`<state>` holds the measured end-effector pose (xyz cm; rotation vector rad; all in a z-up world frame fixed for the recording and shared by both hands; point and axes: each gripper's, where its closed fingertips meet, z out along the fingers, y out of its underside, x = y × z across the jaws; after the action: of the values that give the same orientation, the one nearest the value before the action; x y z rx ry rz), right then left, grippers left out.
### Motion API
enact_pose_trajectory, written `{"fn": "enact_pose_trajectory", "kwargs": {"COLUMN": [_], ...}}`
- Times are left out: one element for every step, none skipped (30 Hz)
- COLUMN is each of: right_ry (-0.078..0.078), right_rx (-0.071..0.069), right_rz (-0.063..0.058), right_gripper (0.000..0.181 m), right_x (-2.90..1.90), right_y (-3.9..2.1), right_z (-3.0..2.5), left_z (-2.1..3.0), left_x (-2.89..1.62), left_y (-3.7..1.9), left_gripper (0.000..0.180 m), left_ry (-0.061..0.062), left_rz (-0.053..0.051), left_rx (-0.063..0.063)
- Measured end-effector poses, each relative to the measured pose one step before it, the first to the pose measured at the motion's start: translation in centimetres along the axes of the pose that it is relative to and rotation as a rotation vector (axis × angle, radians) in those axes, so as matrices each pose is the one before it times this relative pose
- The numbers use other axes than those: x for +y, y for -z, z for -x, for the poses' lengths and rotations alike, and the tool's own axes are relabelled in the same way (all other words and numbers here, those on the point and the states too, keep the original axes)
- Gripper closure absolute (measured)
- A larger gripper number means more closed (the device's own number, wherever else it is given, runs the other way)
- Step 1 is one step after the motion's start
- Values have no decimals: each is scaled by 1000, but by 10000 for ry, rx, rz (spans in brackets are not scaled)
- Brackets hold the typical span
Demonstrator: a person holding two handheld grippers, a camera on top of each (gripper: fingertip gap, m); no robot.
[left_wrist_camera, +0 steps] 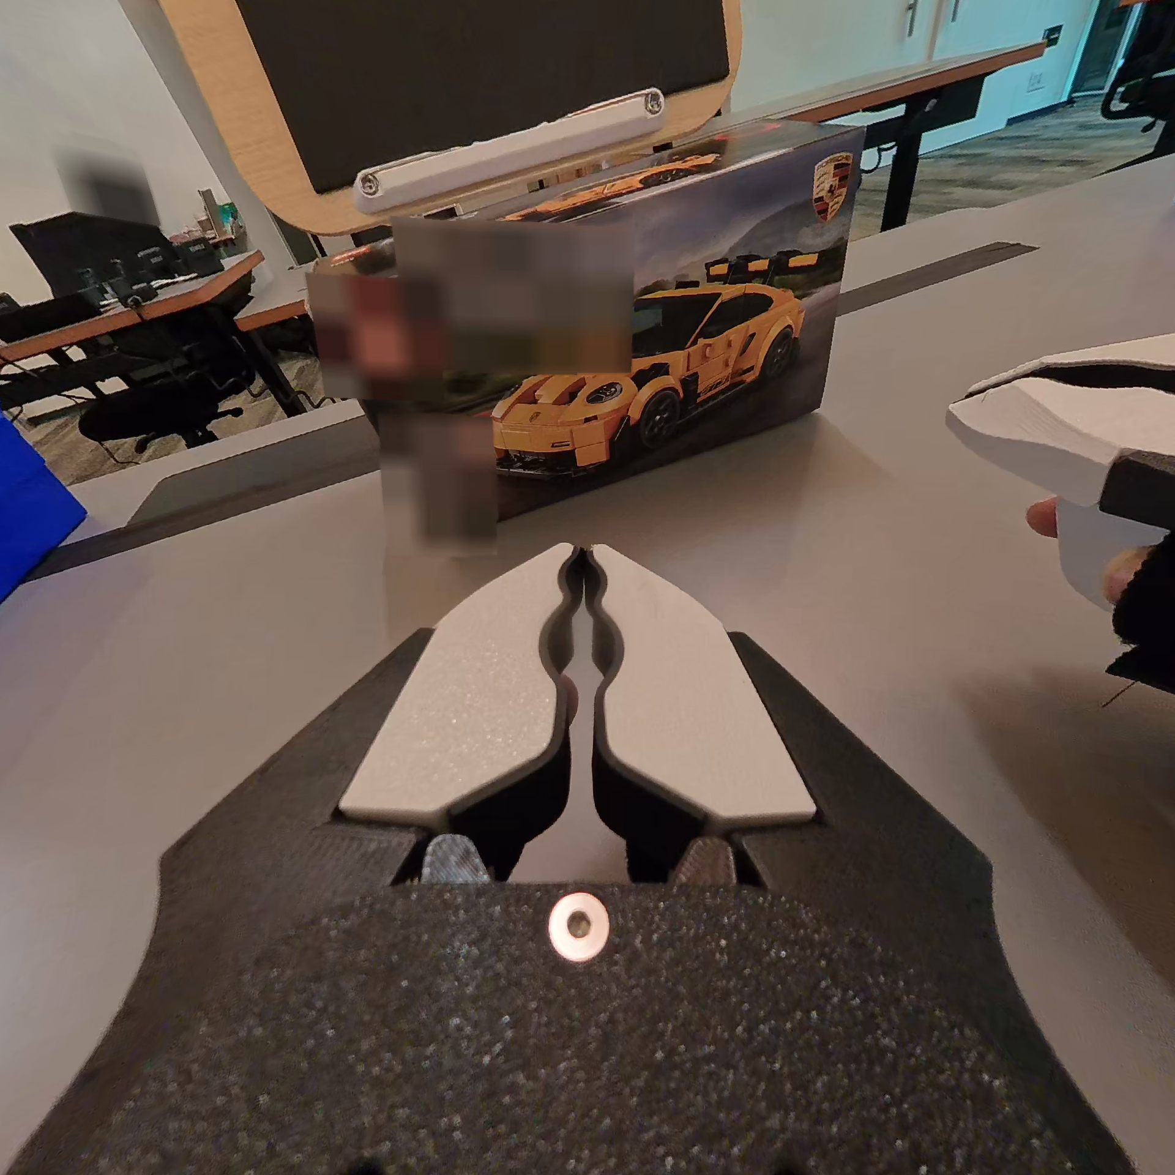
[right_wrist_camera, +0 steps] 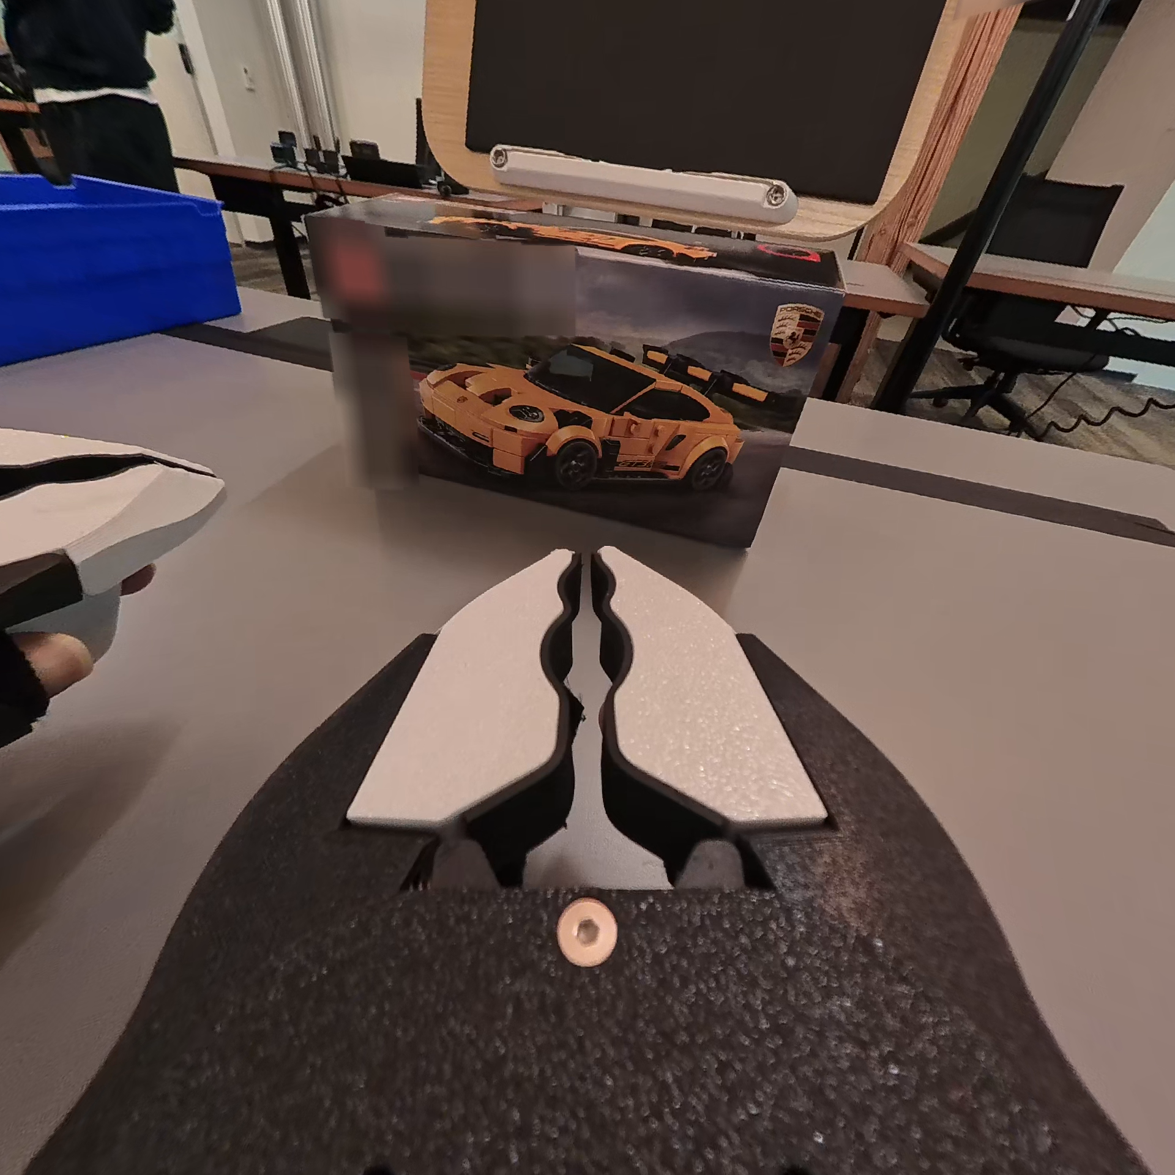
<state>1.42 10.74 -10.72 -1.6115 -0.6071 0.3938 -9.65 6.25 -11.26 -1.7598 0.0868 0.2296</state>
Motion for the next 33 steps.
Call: {"fn": "enact_pose_trajectory", "kwargs": {"right_ry": [-7,-6,-4,-4,0,2,-16,-44,-41,-22,-14,-16,-25,-34,-26,-10,0,-14,-22,-35,-62,-61,-29,-2,-42,-136,-170,-109,-37,12,71,167,293], "right_rx": [-4,-5,-12,-15,-7,8,-10,-26,-32,-19,-27,-44,-42,-39,-31,-35,-38,-19,-30,-19,-26,-24,-33,-36,-54,-163,-233,-201,-110,-89,-114,-86,37], "right_rz": [-18,-11,-3,2,4,1,-4,-3,-12,-24,-27,-18,-15,-23,-24,-28,-35,-70,-79,-30,-36,-33,-29,-42,-49,-29,-37,-62,-58,-106,-110,-67,-75], "right_gripper": [179,179,178,178,178,178,178,178,177,177,176,176,175,174,174,173,172,172,171,170,170,169,168,167,166,163,161,158,154,152,150,147,144], "right_x": [-29,-31,-1,1,16,15,10,-3,-26,-60,-57,-38,-36,-65,-65,-71,-90,-137,-158,-99,-125,-155,-203,-349,-523,-724,-917,-1066,-1137,-1242,-1241,-1138,-1017], "right_y": [16,17,12,3,2,19,11,30,27,40,40,34,12,13,20,26,31,59,51,9,0,-26,-37,-35,-5,48,94,81,45,-3,-85,-199,-310], "right_z": [5,13,16,37,9,-21,-13,-12,8,2,35,75,61,41,30,45,47,-3,-11,-63,-93,-122,-111,-131,-159,-57,13,-62,-230,-300,-322,-442,-710], "left_z": [-15,2,32,43,49,60,21,-16,-40,-11,-17,-29,-56,-116,-130,-106,-63,20,86,158,194,199,216,229,265,342,457,608,842,976,962,970,1075], "left_x": [-27,-16,11,41,63,51,4,-36,-63,-86,-79,-99,-105,-87,-109,-163,-201,-231,-210,-148,-169,-290,-372,-478,-619,-733,-751,-712,-667,-678,-626,-556,-523], "left_y": [23,18,13,11,-9,-4,2,14,31,33,41,45,47,49,44,68,91,85,52,-4,-43,-66,-90,-81,-57,-5,11,-34,-88,-142,-216,-278,-336], "left_gripper": [180,180,180,180,180,180,180,180,180,180,180,180,180,180,180,180,180,180,180,180,180,180,173,172,170,170,170,169,166,165,164,164,165], "left_ry": [-10,-6,16,57,83,63,23,-3,-15,5,55,102,116,98,79,49,19,30,65,92,87,57,22,11,51,73,-5,-128,-188,-165,-81,-13,-79], "left_rz": [-15,-7,8,16,23,25,5,-15,-26,-26,-23,-30,-28,-15,-27,-57,-82,-103,-87,-34,-23,-45,-28,-2,-37,-73,-39,25,59,30,23,10,-77], "left_rx": [5,-3,-1,11,20,10,3,10,8,9,32,58,86,108,99,76,52,22,11,8,13,39,81,116,158,158,142,91,0,-27,45,55,-34]}}
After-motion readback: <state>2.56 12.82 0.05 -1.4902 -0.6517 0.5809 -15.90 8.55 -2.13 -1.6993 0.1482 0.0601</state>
